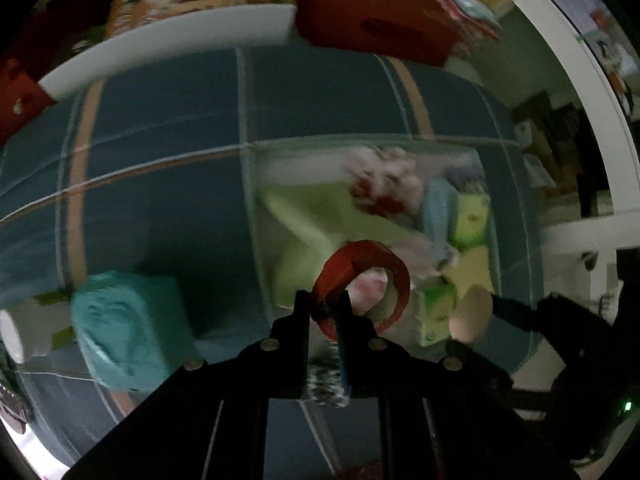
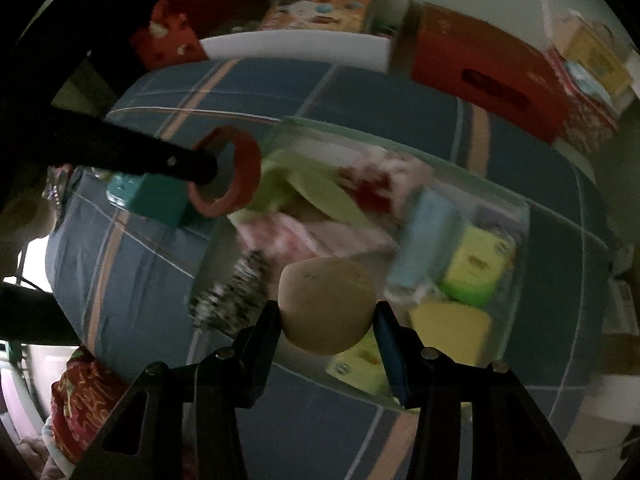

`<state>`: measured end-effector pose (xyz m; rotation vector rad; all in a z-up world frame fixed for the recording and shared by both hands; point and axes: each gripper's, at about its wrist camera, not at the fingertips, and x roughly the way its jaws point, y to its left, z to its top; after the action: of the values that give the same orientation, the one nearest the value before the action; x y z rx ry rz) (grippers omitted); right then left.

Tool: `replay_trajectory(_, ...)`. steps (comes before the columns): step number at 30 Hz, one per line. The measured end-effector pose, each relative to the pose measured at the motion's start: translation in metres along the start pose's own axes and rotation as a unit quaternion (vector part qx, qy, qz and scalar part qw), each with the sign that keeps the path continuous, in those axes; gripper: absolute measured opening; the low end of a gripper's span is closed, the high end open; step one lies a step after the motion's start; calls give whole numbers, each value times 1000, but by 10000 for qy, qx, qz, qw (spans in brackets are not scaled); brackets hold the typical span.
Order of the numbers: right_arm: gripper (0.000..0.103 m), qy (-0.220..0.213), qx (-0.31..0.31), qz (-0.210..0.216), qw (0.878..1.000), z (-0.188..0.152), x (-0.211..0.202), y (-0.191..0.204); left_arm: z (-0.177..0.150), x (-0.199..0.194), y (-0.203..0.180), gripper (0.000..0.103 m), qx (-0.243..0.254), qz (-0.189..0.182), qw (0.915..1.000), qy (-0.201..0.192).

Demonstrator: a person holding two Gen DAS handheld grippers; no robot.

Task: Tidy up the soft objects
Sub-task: 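Carry the red ring and beige ball over the white tray with both tools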

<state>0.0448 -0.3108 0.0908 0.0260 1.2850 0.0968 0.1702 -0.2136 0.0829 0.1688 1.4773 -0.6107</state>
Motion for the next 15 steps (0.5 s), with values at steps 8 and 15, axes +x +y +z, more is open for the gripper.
replay_trajectory(8,50,82,223,-84,9997,-18,3,-29,-10,22,-33,12,256,-105,9994,225)
replay_trajectory(15,50,133,328,-87,9993,-29,11,-42,-16,42,-49,12,329,-139,9985,425)
